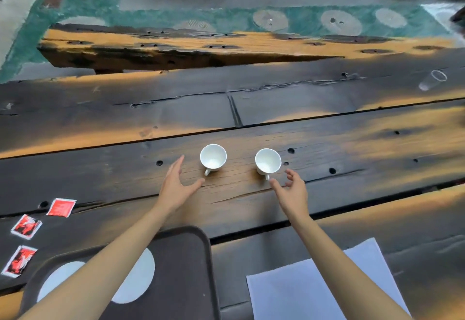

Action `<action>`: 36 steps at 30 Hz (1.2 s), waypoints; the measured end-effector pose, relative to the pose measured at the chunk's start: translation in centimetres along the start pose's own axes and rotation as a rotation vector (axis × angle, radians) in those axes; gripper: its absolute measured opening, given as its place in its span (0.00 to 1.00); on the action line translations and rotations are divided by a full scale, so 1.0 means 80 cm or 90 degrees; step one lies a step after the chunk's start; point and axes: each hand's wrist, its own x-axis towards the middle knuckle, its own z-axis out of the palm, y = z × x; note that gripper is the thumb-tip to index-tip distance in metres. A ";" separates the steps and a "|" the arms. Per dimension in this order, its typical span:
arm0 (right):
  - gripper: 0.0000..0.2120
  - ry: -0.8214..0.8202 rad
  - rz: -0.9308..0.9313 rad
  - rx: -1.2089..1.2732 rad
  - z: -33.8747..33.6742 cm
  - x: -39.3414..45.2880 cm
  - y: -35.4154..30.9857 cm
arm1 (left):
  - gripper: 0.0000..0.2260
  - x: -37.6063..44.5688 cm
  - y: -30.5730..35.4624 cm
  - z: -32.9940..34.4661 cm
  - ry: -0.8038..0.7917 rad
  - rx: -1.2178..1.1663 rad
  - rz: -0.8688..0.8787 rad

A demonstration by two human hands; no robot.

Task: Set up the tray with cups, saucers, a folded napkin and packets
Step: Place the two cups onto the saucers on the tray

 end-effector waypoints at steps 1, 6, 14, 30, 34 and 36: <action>0.36 -0.003 0.002 -0.003 0.000 0.014 0.002 | 0.45 0.012 0.003 0.011 -0.008 0.008 0.000; 0.53 -0.051 0.004 0.008 0.019 0.064 0.012 | 0.51 0.064 0.010 0.057 -0.030 0.013 -0.037; 0.49 -0.068 -0.049 -0.014 0.051 0.101 0.021 | 0.45 0.107 -0.007 0.089 -0.004 0.023 0.012; 0.39 -0.056 -0.110 -0.008 0.039 0.026 0.014 | 0.36 0.039 -0.037 0.020 0.066 -0.038 0.071; 0.39 -0.084 -0.136 -0.007 0.043 -0.012 0.001 | 0.36 -0.009 -0.047 -0.021 0.112 -0.059 0.066; 0.39 -0.097 -0.150 -0.008 0.049 -0.032 -0.006 | 0.36 -0.033 -0.053 -0.042 0.132 -0.067 0.067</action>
